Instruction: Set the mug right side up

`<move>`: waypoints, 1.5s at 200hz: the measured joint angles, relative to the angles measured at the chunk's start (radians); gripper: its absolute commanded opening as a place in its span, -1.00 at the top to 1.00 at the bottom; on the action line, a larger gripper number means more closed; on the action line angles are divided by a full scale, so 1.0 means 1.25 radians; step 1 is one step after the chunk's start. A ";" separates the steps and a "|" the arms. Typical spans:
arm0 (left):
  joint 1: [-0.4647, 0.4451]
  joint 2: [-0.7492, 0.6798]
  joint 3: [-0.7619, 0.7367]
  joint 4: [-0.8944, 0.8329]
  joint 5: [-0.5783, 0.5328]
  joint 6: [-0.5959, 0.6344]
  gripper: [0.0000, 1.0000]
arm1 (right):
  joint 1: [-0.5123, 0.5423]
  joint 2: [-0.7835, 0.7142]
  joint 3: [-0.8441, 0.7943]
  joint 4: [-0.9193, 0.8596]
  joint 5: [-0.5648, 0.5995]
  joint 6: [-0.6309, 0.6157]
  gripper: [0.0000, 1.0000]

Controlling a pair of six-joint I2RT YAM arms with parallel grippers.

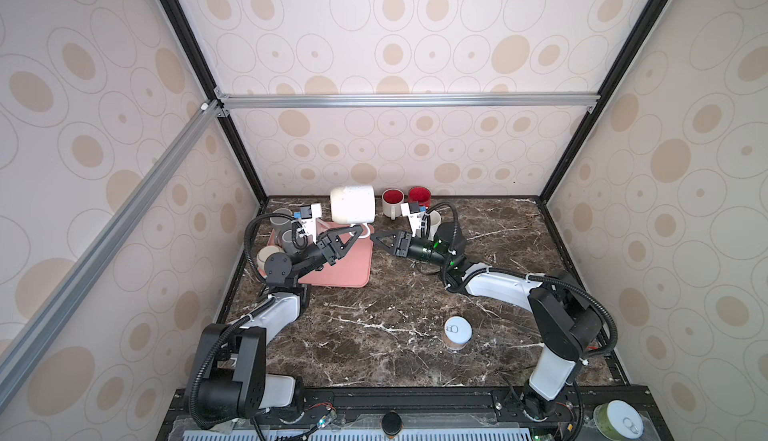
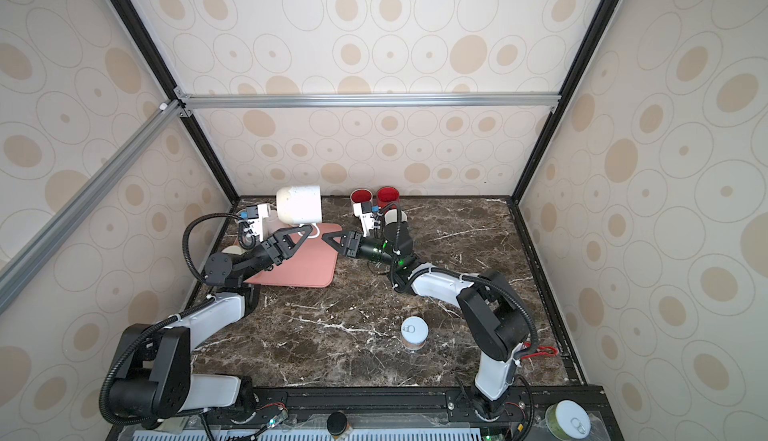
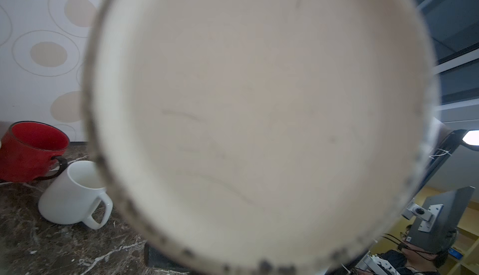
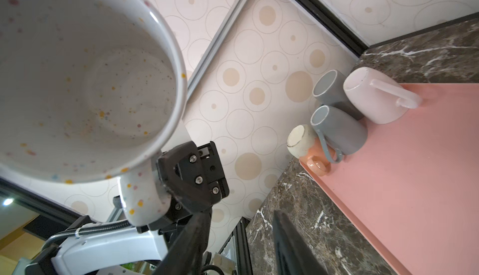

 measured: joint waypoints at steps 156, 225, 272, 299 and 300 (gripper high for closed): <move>0.025 0.086 -0.017 0.055 -0.013 -0.175 1.00 | 0.028 -0.109 0.021 -0.144 0.013 -0.136 0.08; 0.026 0.076 -0.021 0.057 0.006 -0.190 1.00 | 0.030 -0.028 0.082 -0.148 -0.018 -0.094 0.25; 0.026 0.072 -0.021 0.060 0.023 -0.201 1.00 | 0.030 -0.012 0.082 -0.105 -0.017 -0.052 0.28; 0.026 0.071 -0.021 0.060 0.031 -0.205 1.00 | 0.030 -0.005 0.082 -0.102 -0.016 -0.043 0.28; 0.026 0.071 -0.021 0.060 0.031 -0.205 1.00 | 0.030 -0.005 0.082 -0.102 -0.016 -0.043 0.28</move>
